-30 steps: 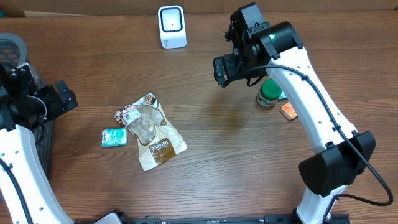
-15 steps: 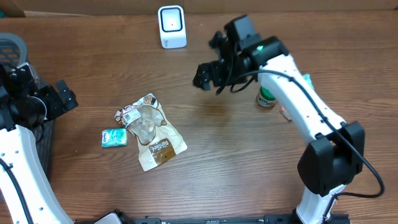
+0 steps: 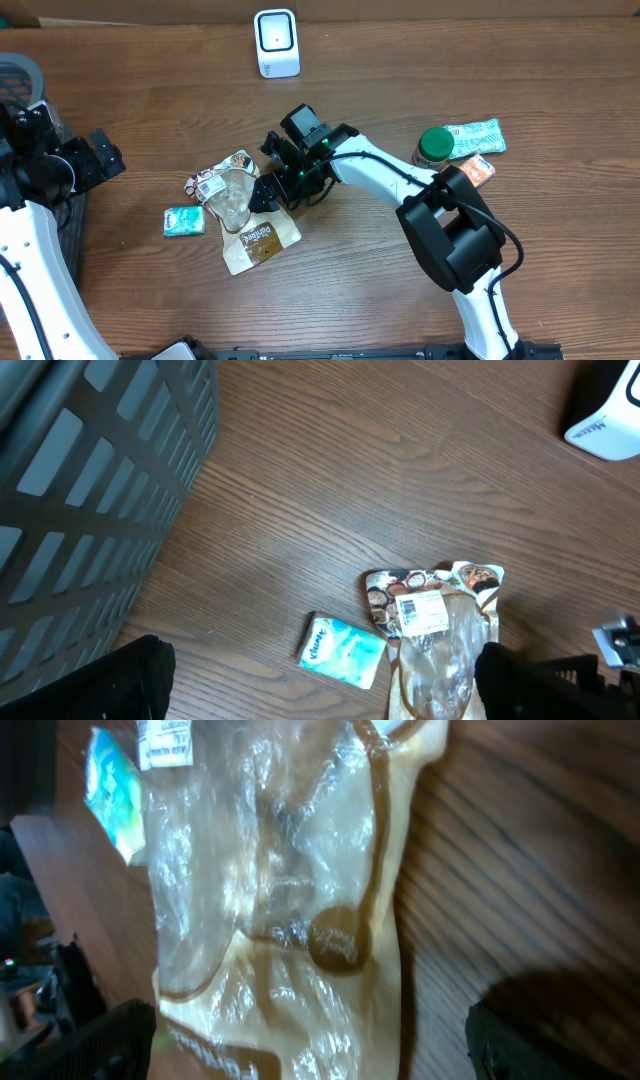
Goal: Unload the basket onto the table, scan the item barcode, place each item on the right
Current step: 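Grasp the clear snack bag with the right gripper and lift it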
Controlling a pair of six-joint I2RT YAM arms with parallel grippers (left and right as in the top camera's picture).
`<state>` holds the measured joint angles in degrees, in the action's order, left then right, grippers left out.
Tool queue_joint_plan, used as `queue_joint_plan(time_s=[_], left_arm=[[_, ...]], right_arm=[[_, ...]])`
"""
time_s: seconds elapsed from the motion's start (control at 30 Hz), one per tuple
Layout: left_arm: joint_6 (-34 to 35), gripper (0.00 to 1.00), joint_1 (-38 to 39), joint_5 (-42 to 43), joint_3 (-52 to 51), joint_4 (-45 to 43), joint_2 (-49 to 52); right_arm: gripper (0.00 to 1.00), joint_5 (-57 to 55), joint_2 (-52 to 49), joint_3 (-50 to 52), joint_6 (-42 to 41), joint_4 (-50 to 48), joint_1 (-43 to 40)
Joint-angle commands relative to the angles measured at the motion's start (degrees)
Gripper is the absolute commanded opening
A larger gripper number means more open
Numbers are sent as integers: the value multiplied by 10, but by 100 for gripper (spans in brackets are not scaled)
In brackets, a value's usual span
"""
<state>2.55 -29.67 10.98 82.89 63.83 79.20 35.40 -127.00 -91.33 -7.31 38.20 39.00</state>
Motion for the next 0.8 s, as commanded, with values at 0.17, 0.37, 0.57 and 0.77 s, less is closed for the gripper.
queue_joint_plan(time_s=[0.17, 0.37, 0.57, 0.77], left_arm=[[-13, 100, 1, 6, 8, 0, -1], [-13, 100, 1, 6, 8, 0, -1], [-13, 100, 1, 6, 8, 0, -1], [-13, 99, 1, 6, 8, 0, -1]], right_arm=[[83, 31, -59, 3, -1, -39, 35], [53, 0, -67, 3, -1, -65, 67], [12, -9, -67, 2, -4, -80, 61], [4, -22, -67, -6, -87, -110, 25]])
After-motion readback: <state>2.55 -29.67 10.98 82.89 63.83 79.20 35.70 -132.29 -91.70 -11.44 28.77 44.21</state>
